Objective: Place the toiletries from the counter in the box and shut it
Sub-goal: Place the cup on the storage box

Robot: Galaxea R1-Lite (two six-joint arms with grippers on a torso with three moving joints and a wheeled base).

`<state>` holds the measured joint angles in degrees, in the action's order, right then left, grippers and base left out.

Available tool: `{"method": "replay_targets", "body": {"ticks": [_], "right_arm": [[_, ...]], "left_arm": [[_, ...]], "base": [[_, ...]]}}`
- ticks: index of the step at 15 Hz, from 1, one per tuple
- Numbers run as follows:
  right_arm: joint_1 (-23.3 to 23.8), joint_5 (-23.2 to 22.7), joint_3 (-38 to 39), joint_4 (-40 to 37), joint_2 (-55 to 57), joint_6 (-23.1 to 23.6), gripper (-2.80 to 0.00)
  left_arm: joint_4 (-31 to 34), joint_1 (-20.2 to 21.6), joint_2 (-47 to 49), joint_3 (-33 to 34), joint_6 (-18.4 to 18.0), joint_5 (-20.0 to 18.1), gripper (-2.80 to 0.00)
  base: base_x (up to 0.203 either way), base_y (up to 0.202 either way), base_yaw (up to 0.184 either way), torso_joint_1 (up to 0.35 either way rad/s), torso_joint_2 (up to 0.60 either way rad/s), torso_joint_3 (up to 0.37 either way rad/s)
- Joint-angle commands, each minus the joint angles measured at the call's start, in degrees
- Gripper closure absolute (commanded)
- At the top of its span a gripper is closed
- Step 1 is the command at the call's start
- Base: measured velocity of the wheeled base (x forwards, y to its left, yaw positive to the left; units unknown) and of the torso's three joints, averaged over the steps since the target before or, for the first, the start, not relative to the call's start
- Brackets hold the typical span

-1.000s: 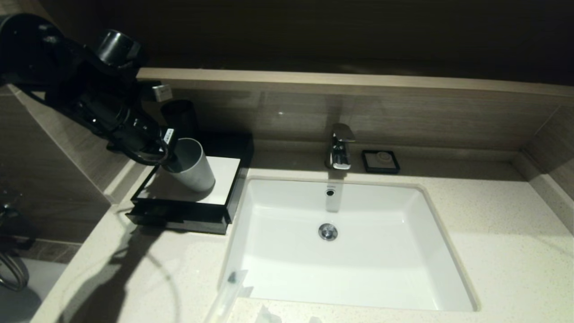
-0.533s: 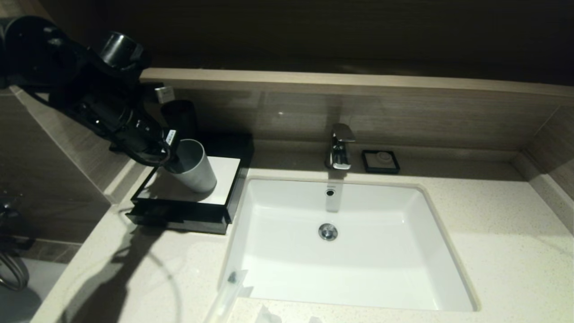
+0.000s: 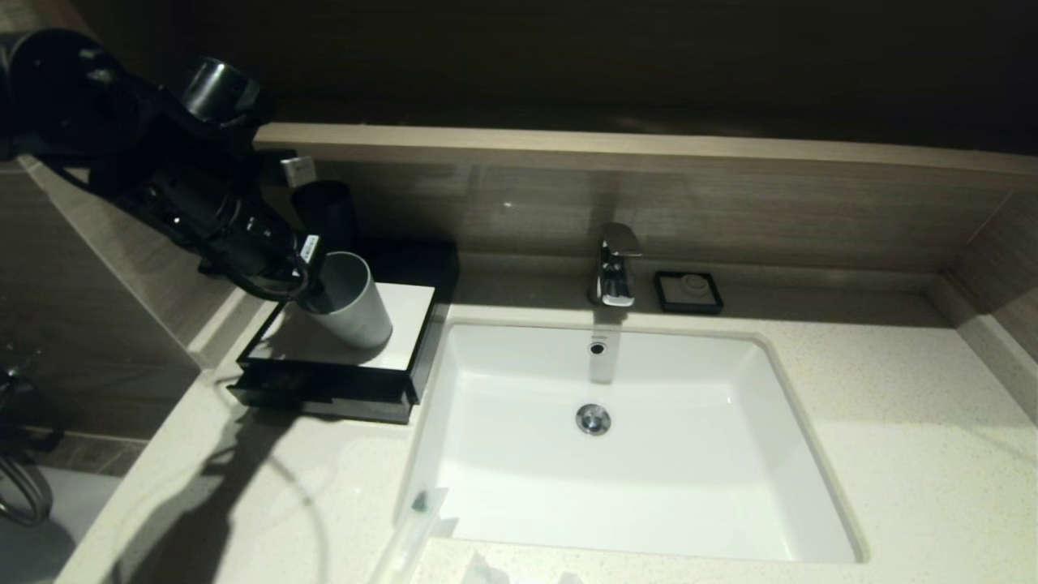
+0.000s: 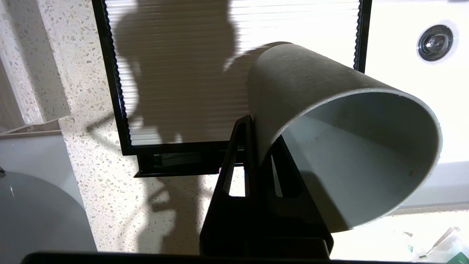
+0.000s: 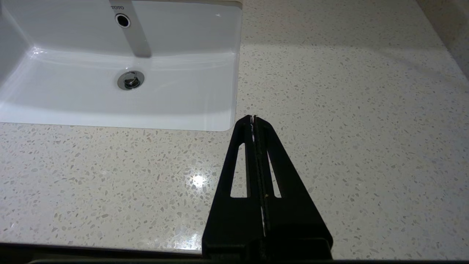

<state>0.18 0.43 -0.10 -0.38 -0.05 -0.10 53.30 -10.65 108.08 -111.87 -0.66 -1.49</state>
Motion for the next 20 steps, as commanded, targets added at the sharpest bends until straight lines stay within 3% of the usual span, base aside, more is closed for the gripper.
{"method": "replay_targets", "body": {"ticks": [1,12,13,20], "right_arm": [[-0.01,0.01,0.01,-0.06,0.05,0.01,0.00],[-0.01,0.01,0.01,0.03,-0.04,0.01,0.00],[-0.01,0.01,0.01,0.02,-0.04,0.01,0.00],[-0.01,0.01,0.01,0.03,-0.04,0.01,0.00]], "left_arm": [[0.32,0.02,-0.06,-0.01,-0.04,-0.01,0.00],[0.05,-0.07,0.02,-0.01,-0.13,-0.01,0.00],[0.05,-0.07,0.11,-0.01,-0.13,-0.01,-2.80],[-1.33,-0.07,0.54,-0.01,0.04,-0.01,-2.80]], "base": [[0.000,0.000,0.000,0.000,0.00,0.000],[0.000,0.000,0.000,0.000,0.00,0.000],[0.000,0.000,0.000,0.000,0.00,0.000],[0.000,0.000,0.000,0.000,0.00,0.000]]}}
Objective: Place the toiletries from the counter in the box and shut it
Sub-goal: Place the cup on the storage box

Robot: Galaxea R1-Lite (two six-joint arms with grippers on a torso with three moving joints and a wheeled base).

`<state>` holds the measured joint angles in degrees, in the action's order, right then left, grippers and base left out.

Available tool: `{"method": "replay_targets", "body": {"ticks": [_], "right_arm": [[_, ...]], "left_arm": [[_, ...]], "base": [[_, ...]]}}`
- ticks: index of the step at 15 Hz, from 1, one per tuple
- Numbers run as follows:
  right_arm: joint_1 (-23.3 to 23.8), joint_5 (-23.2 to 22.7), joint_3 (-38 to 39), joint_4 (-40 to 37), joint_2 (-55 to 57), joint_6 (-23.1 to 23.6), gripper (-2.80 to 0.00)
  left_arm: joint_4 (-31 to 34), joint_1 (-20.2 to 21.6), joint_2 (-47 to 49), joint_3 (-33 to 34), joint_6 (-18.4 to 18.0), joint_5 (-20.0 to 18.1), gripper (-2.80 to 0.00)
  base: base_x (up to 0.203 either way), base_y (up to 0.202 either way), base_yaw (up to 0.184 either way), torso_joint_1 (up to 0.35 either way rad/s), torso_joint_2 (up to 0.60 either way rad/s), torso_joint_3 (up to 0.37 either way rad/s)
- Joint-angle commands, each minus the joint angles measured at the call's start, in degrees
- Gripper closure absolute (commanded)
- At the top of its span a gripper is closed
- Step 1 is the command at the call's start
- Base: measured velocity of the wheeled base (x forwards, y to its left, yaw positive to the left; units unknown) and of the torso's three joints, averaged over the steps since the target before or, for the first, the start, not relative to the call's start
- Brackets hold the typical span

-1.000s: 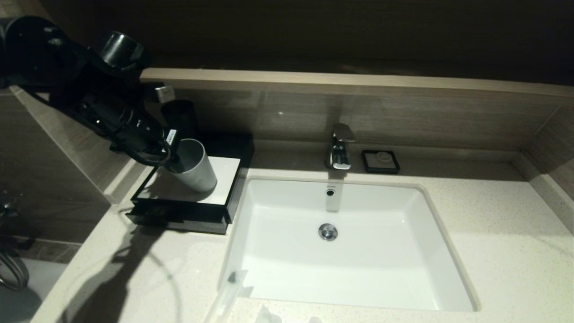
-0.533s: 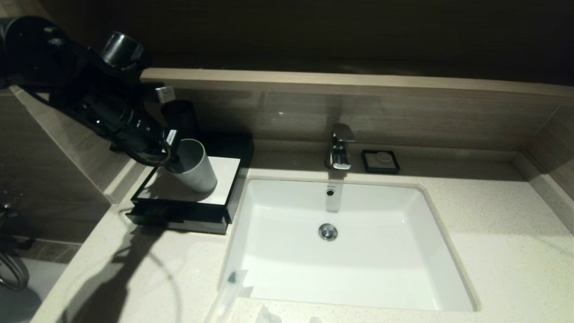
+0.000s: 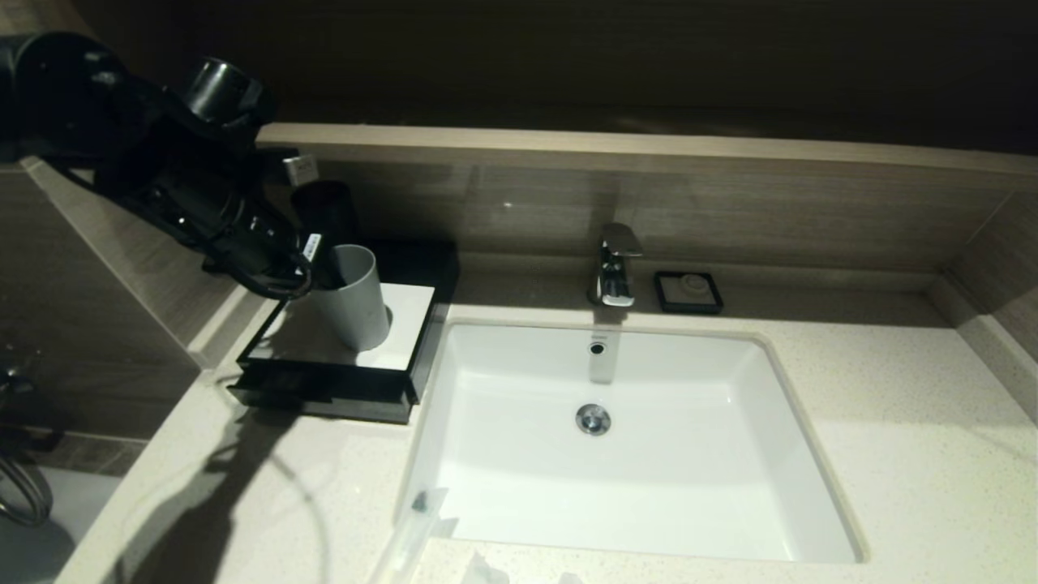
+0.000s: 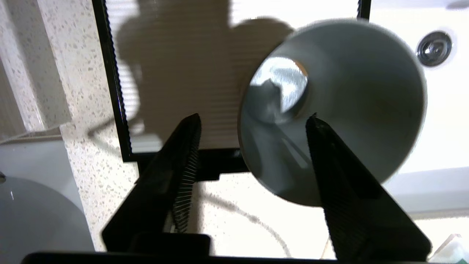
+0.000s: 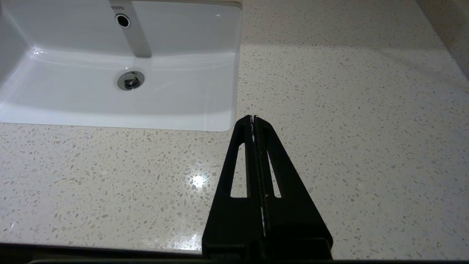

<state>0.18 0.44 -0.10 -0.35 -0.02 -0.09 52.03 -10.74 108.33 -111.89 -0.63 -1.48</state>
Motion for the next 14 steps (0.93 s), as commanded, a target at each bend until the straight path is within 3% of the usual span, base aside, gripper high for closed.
{"method": "replay_targets", "body": {"ticks": [1,4,10,12,13,14], "right_arm": [[-0.01,0.00,0.01,-0.09,-0.06,0.00,0.00],[-0.01,0.00,0.01,0.00,-0.06,0.00,0.00],[-0.01,0.00,0.01,0.00,-0.06,0.00,0.00],[-0.01,0.00,0.01,-0.01,0.02,0.00,0.00],[-0.01,0.00,0.01,0.00,0.02,0.00,0.00],[-0.01,0.00,0.01,0.00,-0.06,0.00,0.00]], "left_arm": [[-0.88,0.02,0.22,0.00,0.11,-0.02,-2.80],[-4.68,0.02,-0.78,0.00,2.17,-0.02,-2.80],[-5.72,-1.60,-9.45,0.45,4.34,-0.28,-2.80],[-5.85,-2.54,-13.72,4.46,4.55,-0.22,-2.80],[-6.15,-3.20,-16.04,7.45,4.61,-0.07,0.00],[-6.92,-3.79,-18.11,10.68,4.67,0.00,0.00]], "base": [[0.000,0.000,0.000,0.000,0.00,0.000],[0.000,0.000,0.000,0.000,0.00,0.000],[0.000,0.000,0.000,0.000,0.00,0.000],[0.000,0.000,0.000,0.000,0.00,0.000],[0.000,0.000,0.000,0.000,0.00,0.000],[0.000,0.000,0.000,0.000,0.00,0.000]]}}
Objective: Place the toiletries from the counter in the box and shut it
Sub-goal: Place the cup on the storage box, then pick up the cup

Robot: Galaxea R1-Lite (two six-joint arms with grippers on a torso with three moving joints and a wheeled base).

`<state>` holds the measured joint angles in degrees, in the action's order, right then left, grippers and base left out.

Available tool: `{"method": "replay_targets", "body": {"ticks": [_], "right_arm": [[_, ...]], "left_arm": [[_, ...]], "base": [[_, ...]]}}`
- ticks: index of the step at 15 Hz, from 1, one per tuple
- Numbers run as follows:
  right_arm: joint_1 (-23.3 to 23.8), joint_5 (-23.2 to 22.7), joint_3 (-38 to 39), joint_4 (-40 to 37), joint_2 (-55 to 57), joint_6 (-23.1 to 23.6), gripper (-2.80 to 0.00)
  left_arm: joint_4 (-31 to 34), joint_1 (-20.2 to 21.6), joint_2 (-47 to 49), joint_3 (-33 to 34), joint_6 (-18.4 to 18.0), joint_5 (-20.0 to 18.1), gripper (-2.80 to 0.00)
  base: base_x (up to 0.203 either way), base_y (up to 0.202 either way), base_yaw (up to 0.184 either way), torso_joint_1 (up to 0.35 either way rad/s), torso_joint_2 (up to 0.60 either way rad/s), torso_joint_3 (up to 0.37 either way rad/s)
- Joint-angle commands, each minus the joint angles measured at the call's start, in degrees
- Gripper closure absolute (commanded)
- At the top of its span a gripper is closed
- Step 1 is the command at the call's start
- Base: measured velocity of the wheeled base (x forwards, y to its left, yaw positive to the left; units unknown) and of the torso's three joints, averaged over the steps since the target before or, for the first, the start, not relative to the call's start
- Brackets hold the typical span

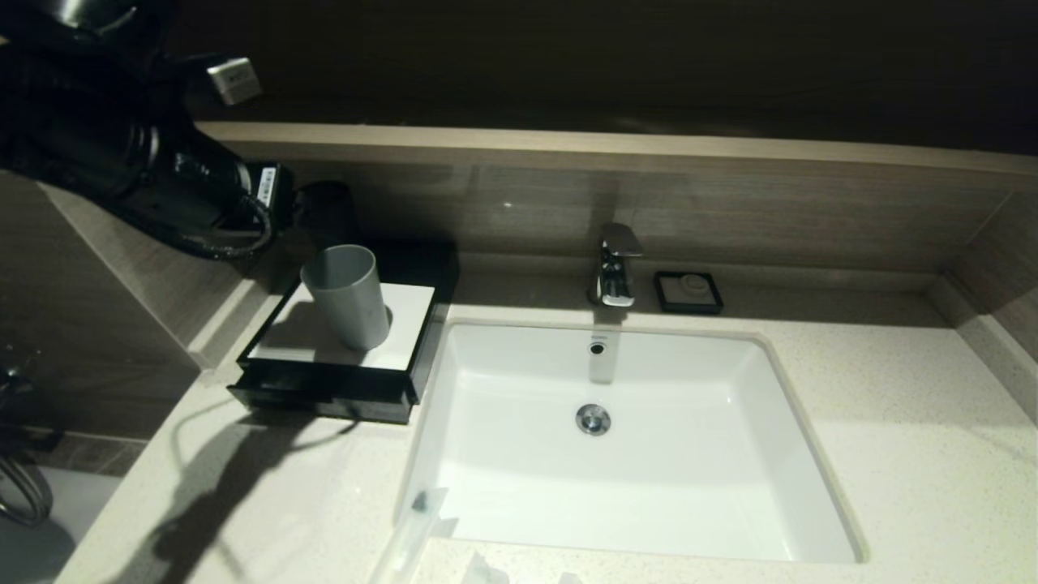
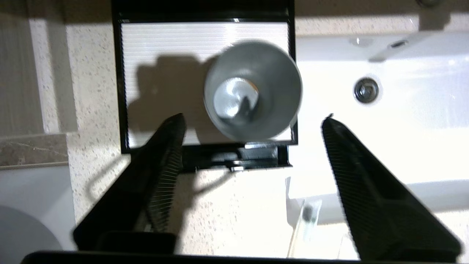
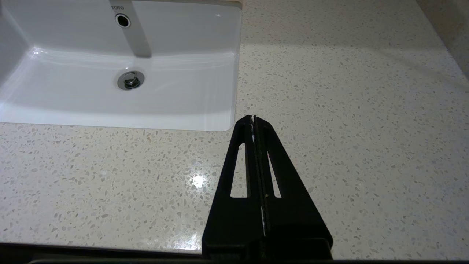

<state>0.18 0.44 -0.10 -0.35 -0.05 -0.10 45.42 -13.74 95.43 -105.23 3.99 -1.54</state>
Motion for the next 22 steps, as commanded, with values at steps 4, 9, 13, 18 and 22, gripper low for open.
{"method": "replay_targets", "body": {"ticks": [4,9,13,18,22], "right_arm": [[-0.01,0.00,0.01,-0.07,-0.04,0.01,0.00],[-0.01,0.00,0.01,0.00,-0.04,0.01,0.00],[-0.01,0.00,0.01,0.00,-0.04,0.01,0.00],[-0.01,0.00,0.01,-0.03,-0.04,0.01,0.00],[-0.01,0.00,0.01,0.00,-0.04,0.01,0.00]], "left_arm": [[-9.45,-1.38,-12.28,21.39,0.21,0.14,0.00],[-32.69,-1.60,-19.93,46.55,0.66,0.36,0.00],[-41.30,-2.24,-23.40,55.79,2.20,0.23,0.00],[-51.05,-2.25,-22.94,63.31,2.96,0.73,0.00],[-61.29,-2.28,-19.34,69.42,2.66,3.47,0.00]], "base": [[0.000,0.000,0.000,0.000,0.00,0.000],[0.000,0.000,0.000,0.000,0.00,0.000],[0.000,0.000,0.000,0.000,0.00,0.000],[0.000,0.000,0.000,0.000,0.00,0.000],[0.000,0.000,0.000,0.000,0.00,0.000]]}}
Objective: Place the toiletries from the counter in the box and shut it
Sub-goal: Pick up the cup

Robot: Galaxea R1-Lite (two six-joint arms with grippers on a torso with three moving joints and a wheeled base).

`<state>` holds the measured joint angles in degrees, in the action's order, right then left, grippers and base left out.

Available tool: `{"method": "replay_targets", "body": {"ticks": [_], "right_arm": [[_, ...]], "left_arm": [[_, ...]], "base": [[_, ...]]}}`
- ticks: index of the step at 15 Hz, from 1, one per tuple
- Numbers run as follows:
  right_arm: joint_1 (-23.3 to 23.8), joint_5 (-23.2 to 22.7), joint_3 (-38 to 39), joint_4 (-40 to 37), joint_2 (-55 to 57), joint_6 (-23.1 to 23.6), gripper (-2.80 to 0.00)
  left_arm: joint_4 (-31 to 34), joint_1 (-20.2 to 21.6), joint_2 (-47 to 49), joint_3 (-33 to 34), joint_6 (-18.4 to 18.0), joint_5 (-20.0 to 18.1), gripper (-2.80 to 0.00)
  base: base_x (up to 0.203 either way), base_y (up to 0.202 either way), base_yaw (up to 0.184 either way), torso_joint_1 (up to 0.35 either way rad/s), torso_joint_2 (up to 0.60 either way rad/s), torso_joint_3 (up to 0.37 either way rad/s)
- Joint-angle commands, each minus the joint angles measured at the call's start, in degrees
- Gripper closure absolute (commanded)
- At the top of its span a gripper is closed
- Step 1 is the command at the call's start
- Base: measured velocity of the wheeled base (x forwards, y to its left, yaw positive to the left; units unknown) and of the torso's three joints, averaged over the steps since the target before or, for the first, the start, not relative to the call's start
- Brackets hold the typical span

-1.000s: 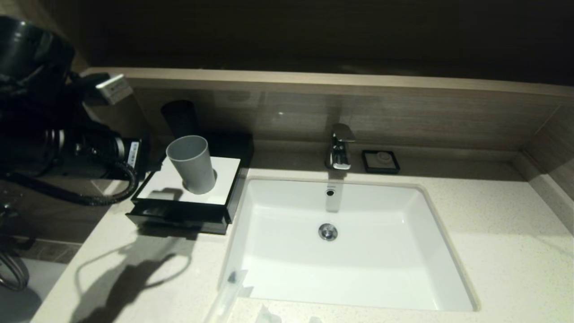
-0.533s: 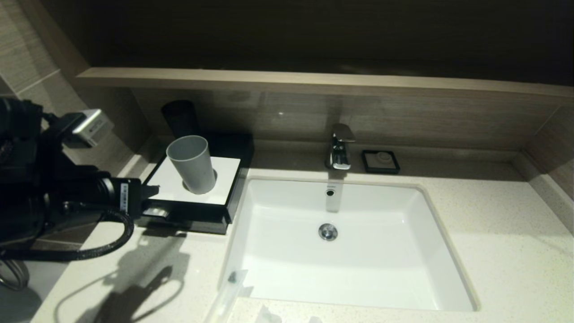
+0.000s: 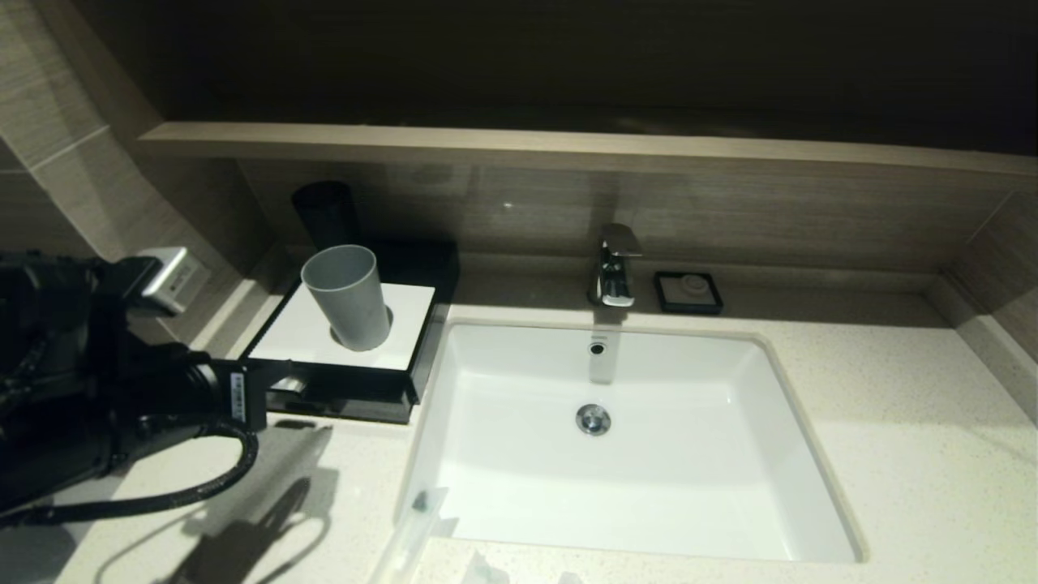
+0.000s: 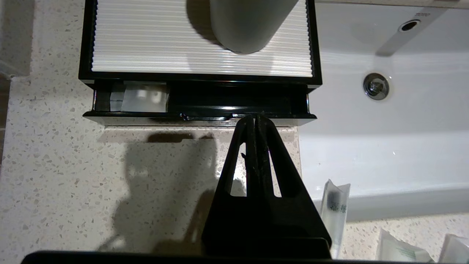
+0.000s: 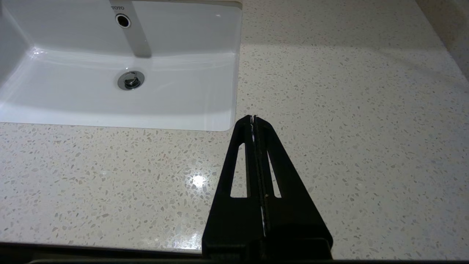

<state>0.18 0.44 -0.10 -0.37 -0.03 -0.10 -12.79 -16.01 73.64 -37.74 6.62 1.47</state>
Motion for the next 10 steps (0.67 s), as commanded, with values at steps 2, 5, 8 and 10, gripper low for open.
{"method": "replay_targets", "body": {"ticks": [2,5,8,10], "right_arm": [[-0.01,0.00,0.01,0.02,-0.05,0.01,0.00],[-0.01,0.00,0.01,0.02,-0.05,0.01,0.00],[-0.01,0.00,0.01,0.02,-0.05,0.01,0.00],[-0.01,0.00,0.01,-0.03,0.02,0.01,0.00]], "left_arm": [[-9.22,-0.05,5.44,4.51,0.02,1.36,0.00],[-13.21,-0.37,8.84,5.60,0.06,2.08,0.00],[-15.96,-0.78,11.00,4.61,0.04,2.64,0.00],[-16.81,-0.79,12.05,4.52,-0.03,2.76,0.00]], "base": [[0.000,0.000,0.000,0.000,0.00,0.000],[0.000,0.000,0.000,0.000,0.00,0.000],[0.000,0.000,0.000,0.000,0.00,0.000],[0.000,0.000,0.000,0.000,0.00,0.000]]}}
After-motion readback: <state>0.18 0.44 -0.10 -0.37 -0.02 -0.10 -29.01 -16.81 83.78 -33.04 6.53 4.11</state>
